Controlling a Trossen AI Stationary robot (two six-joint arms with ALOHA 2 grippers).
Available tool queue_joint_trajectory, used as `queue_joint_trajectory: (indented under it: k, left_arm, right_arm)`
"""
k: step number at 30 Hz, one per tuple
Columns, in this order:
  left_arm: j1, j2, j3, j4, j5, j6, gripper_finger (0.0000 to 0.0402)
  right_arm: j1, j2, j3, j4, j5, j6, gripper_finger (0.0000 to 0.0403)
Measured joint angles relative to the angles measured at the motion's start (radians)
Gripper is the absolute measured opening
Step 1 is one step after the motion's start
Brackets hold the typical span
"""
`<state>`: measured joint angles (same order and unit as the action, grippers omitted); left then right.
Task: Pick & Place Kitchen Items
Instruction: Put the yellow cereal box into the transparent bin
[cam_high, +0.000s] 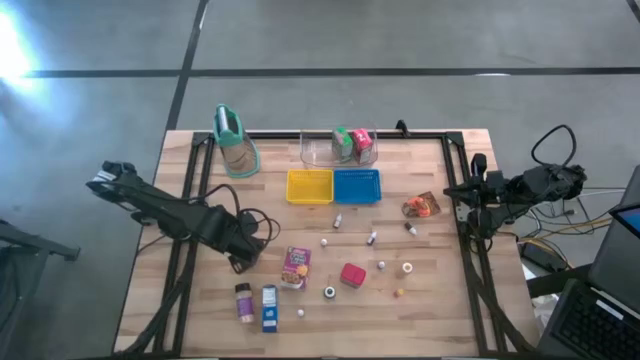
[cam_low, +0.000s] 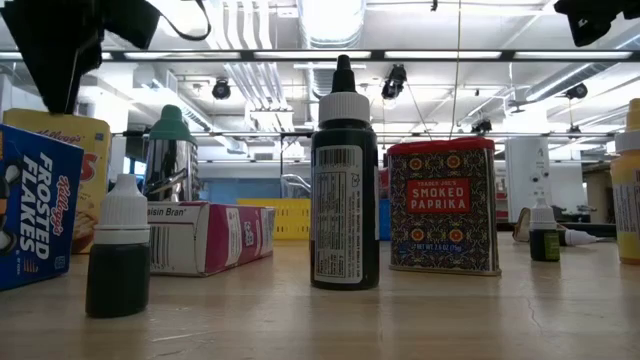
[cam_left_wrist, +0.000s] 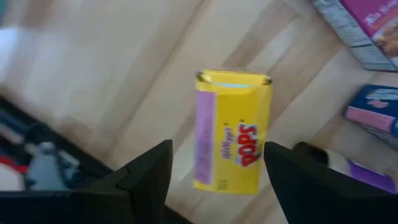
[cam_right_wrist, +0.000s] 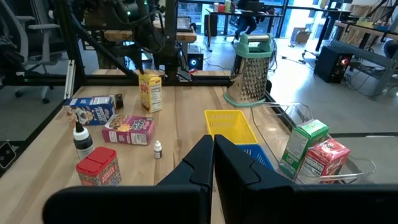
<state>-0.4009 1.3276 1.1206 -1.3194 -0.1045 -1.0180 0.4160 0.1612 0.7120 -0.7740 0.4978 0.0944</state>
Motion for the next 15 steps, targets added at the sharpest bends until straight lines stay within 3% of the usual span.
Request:
queue_joint_trajectory:
  k: [15]
  left_arm:
    - [0.028, -0.035, -0.148, 0.154, 0.03, 0.031, 0.0257]
  right_arm:
    - [0.0, 0.0, 0.0, 0.0, 0.0, 0.0, 0.0008]
